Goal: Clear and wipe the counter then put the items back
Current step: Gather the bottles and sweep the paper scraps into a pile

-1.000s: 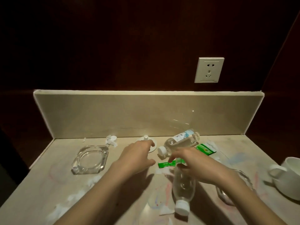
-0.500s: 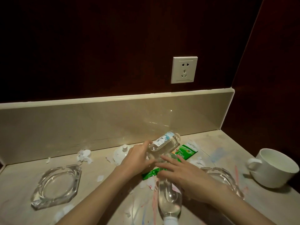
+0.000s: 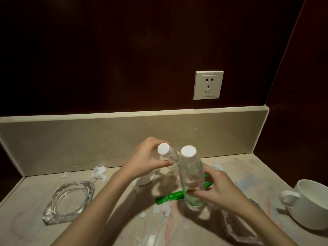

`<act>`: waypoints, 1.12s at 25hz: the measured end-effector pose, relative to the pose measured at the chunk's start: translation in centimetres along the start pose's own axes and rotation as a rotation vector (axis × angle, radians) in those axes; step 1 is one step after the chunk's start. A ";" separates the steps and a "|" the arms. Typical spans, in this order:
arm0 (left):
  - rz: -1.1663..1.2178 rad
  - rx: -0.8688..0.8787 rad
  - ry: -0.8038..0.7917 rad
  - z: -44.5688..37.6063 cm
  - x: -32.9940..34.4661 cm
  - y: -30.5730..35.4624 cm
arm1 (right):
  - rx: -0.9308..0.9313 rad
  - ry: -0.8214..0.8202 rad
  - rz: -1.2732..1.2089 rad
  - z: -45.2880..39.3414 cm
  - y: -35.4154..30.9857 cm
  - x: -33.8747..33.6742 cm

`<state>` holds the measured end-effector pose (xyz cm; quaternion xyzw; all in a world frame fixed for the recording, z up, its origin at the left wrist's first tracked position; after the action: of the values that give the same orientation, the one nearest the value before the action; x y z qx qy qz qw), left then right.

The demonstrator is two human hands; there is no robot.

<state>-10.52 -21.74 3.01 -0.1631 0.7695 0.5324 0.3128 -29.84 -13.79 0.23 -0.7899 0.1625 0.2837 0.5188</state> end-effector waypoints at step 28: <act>0.632 -0.229 -0.020 5.9 -0.3 -0.7 | 0.119 -0.115 -0.385 -0.5 -4.1 -0.7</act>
<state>-8.08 -16.60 1.37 0.0548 0.7141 0.6876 0.1193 -27.95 -12.61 3.82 -0.7567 -0.0048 0.2141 0.6176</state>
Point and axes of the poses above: each hand's wrist, its own z-axis away from the middle knuckle, its own x-axis out of the palm, y = z × x, the point moved 6 cm from there along -z, towards the middle knuckle, and after that the axes turned 6 degrees about -x, right-handed, at the moved point
